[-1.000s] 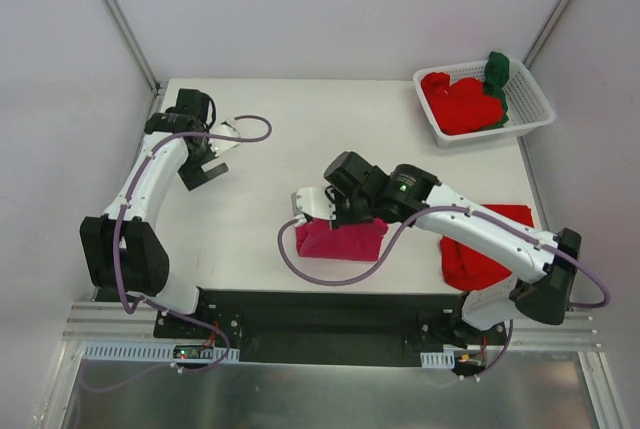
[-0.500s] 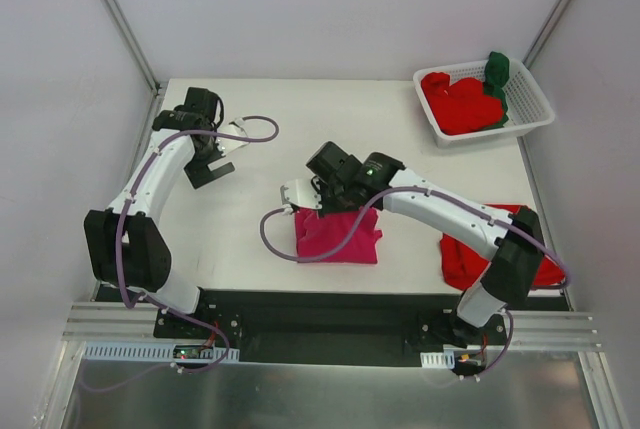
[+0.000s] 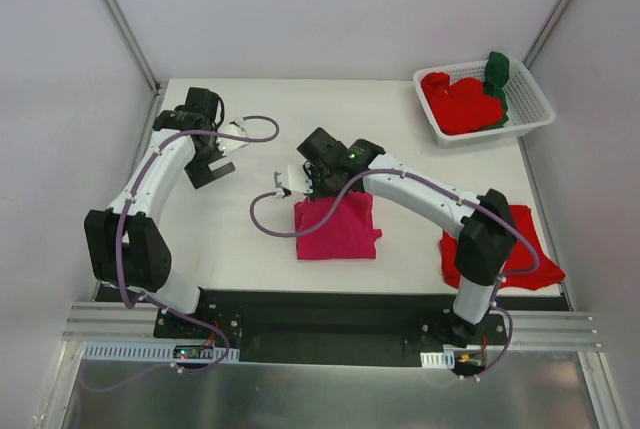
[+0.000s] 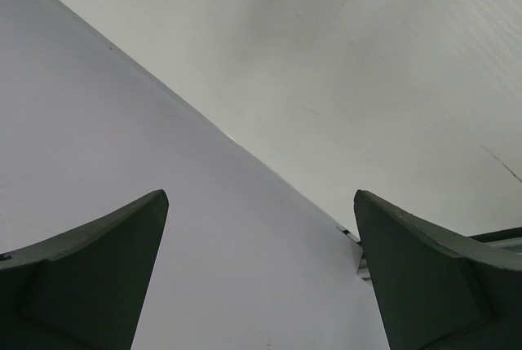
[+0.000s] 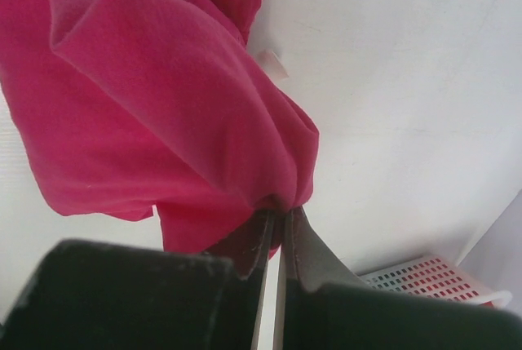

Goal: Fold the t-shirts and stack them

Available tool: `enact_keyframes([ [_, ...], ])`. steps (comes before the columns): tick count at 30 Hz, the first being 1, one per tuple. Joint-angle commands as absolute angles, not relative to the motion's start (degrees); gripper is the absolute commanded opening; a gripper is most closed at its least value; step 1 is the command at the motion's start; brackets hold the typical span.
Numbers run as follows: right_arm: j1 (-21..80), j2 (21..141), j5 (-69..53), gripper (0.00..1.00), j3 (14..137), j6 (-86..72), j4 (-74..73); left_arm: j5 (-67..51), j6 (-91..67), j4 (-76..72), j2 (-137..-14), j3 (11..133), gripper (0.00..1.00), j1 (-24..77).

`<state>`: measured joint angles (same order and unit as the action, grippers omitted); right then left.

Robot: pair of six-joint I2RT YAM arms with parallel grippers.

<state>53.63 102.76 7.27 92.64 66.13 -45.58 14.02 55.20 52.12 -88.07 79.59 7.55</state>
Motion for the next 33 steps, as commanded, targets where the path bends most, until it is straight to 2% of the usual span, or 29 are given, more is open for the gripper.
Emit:
enact_keyframes([
  [1,52.8,104.3,8.4,0.01,95.6,68.2,-44.5,13.4,54.5,52.9,-88.0,80.4,0.99,8.0],
  [19,51.1,114.1,11.1,0.01,96.9,70.5,-40.6,13.2,54.1,52.8,-88.2,80.5,0.99,8.5],
  [24,50.6,117.9,11.8,0.03,97.8,70.6,-39.6,13.3,54.1,52.8,-88.2,80.5,0.99,9.1],
  [25,50.6,118.6,12.4,0.05,98.0,70.7,-39.4,13.3,54.1,52.9,-88.4,80.6,0.99,9.2],
  [26,50.5,119.2,12.7,0.11,98.3,70.6,-39.0,13.4,54.1,52.9,-88.4,80.6,0.99,9.3],
  [28,50.3,120.9,13.4,0.13,98.6,70.5,-38.0,13.4,54.1,52.9,-88.6,80.7,0.99,9.5],
  [30,49.9,122.5,13.9,0.23,99.7,70.4,-37.9,13.4,54.1,52.9,-88.6,80.6,0.99,9.8],
  [31,49.7,122.9,14.1,0.3,100.2,70.1,-37.8,13.4,54.1,52.9,-88.7,80.6,0.99,9.9],
  [32,49.5,123.3,14.5,0.5,100.6,70.0,-37.8,13.4,54.1,53.0,-88.7,80.6,0.99,10.3],
  [33,49.3,123.4,14.8,0.54,101.9,69.7,-37.8,13.4,54.1,52.9,-88.6,80.6,1.0,10.5],
])
